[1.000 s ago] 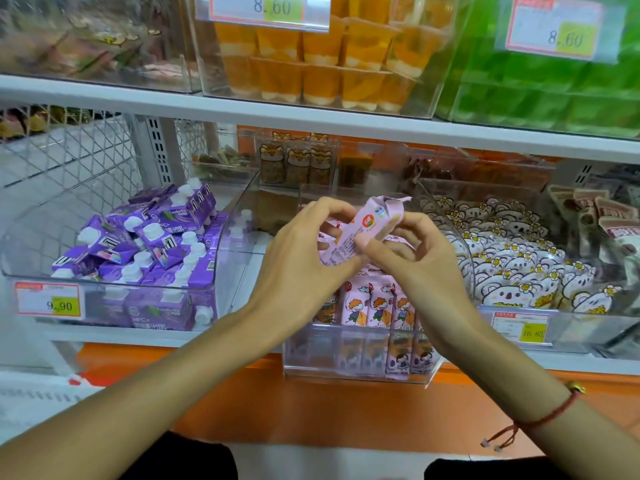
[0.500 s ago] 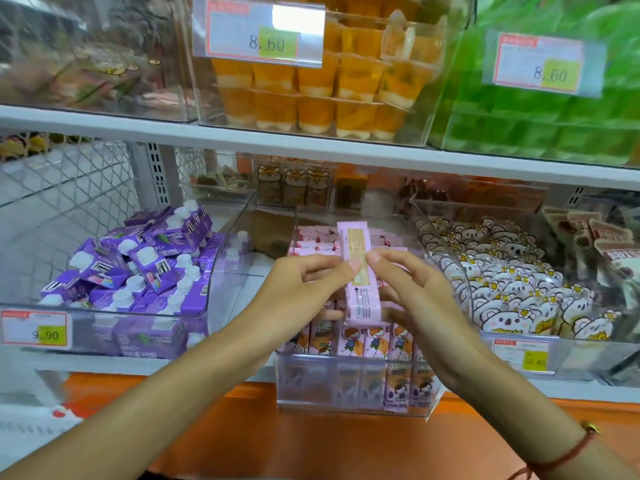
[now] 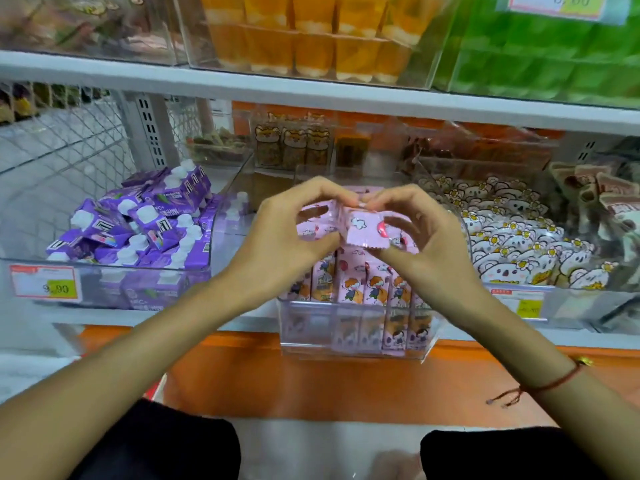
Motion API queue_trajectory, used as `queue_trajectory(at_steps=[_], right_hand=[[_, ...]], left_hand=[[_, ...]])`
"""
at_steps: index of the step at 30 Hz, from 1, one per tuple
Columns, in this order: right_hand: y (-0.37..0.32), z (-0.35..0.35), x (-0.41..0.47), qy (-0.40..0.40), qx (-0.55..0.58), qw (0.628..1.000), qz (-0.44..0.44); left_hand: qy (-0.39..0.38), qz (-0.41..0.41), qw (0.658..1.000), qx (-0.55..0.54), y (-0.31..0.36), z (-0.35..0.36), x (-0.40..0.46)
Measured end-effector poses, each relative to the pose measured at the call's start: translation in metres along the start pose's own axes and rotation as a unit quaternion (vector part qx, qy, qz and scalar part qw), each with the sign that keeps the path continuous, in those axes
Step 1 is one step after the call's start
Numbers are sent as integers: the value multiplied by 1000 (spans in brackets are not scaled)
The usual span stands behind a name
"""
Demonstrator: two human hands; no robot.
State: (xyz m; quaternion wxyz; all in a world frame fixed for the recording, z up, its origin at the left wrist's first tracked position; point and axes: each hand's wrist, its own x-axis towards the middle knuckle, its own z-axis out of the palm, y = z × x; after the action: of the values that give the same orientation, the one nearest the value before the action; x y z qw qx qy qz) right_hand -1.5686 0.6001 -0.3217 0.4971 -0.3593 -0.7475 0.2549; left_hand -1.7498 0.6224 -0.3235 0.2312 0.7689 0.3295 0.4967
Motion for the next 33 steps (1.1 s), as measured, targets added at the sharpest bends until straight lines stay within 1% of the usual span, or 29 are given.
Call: queue_trajectory(at_steps=[4,6,8,10,12,14,15,17,20,22,24,26,28,30,32,33], right_hand=[[-1,2,-2,16,-10,1000,1],[-2,3,-2,23,-15,1000,4],[-3,3,-2,22,-23,999,-1],[-3,2,-2,18,-33,999,-8],[-2,1,-1,22,-26,999,-1],[-3,2,0,36,-5,999,9],[-2,1,0,42,5,999,15],[-2,1,0,45,13,999,21],[-3,4,0,44,5,999,14],[-3,8,-2,61,-10,998,7],[-3,10,-3,87,3,996,15],[-4,10,-1,94,71,992,54],[-4,6,2,81,167,976,116],[-2,1,4,45,256,949,179],[2,-3,4,14,301,927,222],[5,-4,3,7,310,921,234]], left_hand=[[-4,4,1000,-29,-2,1,-3],[-11,-21,998,-57,-1,2,-3],[-12,-64,991,-116,0,1,-3],[-7,-112,973,-203,1,-1,-2],[-7,-160,945,-284,1,-3,0],[-15,-191,922,-337,2,-3,1],[-18,-200,915,-350,3,-2,1],[-14,-210,914,-346,4,-2,0],[22,-221,923,-314,8,0,0],[53,-229,928,-288,11,5,-1],[80,-224,934,-266,14,10,-2],[105,-207,936,-265,13,8,1],[106,-189,936,-277,11,0,4],[71,-173,945,-270,9,-6,5],[32,-149,962,-225,9,-5,4],[26,-137,969,-203,9,-4,3]])
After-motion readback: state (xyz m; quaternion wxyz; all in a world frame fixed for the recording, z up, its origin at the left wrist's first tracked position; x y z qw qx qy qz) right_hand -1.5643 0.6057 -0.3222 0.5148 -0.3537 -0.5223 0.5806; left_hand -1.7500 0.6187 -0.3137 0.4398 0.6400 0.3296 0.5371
